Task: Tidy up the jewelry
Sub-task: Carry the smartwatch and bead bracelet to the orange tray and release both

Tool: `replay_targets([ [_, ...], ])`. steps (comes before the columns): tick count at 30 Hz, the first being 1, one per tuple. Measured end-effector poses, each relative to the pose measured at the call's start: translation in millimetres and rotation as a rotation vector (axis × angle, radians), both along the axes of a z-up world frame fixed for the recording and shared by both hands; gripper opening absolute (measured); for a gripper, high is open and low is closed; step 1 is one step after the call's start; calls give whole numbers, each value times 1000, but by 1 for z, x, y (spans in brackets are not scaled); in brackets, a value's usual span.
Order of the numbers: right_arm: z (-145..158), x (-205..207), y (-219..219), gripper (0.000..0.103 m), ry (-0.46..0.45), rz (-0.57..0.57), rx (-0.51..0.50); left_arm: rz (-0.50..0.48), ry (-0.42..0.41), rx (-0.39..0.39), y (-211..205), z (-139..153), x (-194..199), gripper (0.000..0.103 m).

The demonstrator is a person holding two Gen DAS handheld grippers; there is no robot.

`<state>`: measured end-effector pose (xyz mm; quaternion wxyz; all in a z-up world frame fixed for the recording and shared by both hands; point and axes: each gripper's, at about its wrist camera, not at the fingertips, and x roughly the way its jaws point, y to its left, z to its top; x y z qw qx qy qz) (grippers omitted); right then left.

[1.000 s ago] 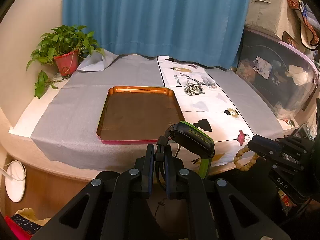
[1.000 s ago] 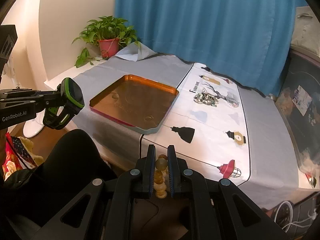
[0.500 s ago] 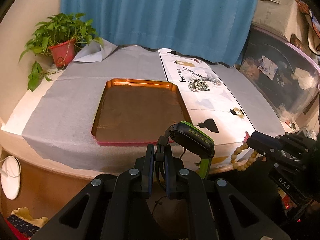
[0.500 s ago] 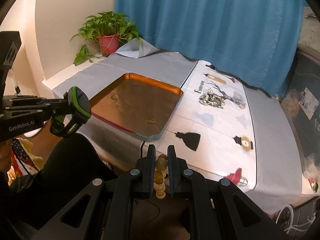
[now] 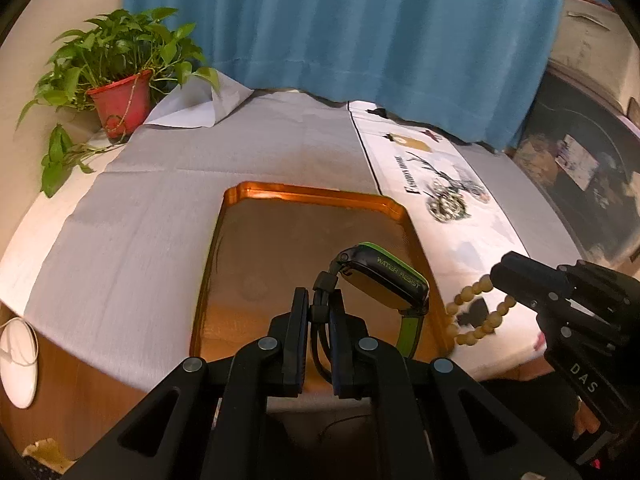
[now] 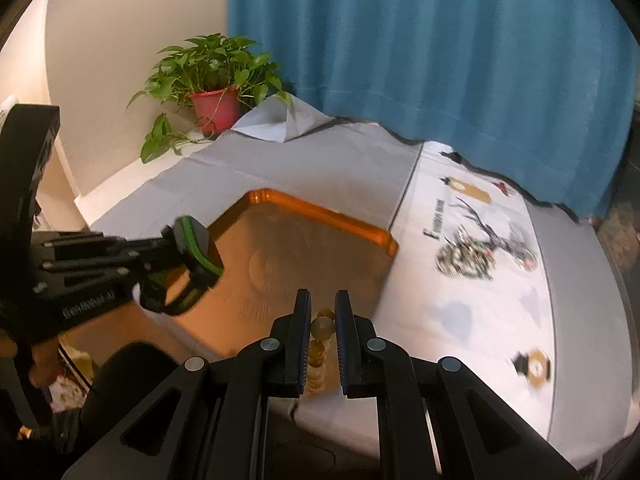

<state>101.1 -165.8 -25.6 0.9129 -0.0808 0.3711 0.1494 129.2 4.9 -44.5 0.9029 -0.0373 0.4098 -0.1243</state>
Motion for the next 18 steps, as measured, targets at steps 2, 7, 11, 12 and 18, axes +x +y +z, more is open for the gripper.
replay_targets([
  [2, -5, 19, 6, 12, 3, 9, 11, 9, -2, 7, 0, -4, 15, 7],
  [7, -20, 56, 18, 13, 21, 22, 33, 33, 18, 8, 2, -18, 48, 9],
  [11, -42, 82, 20, 17, 94, 16, 45, 81, 68, 8, 3, -31, 71, 77],
  [12, -48, 87, 20, 22, 122, 5, 24, 106, 72, 17, 4, -32, 74, 94],
  [18, -60, 68, -1, 63, 152, -66, -21, 137, 84, 37, 11, -25, 62, 103],
])
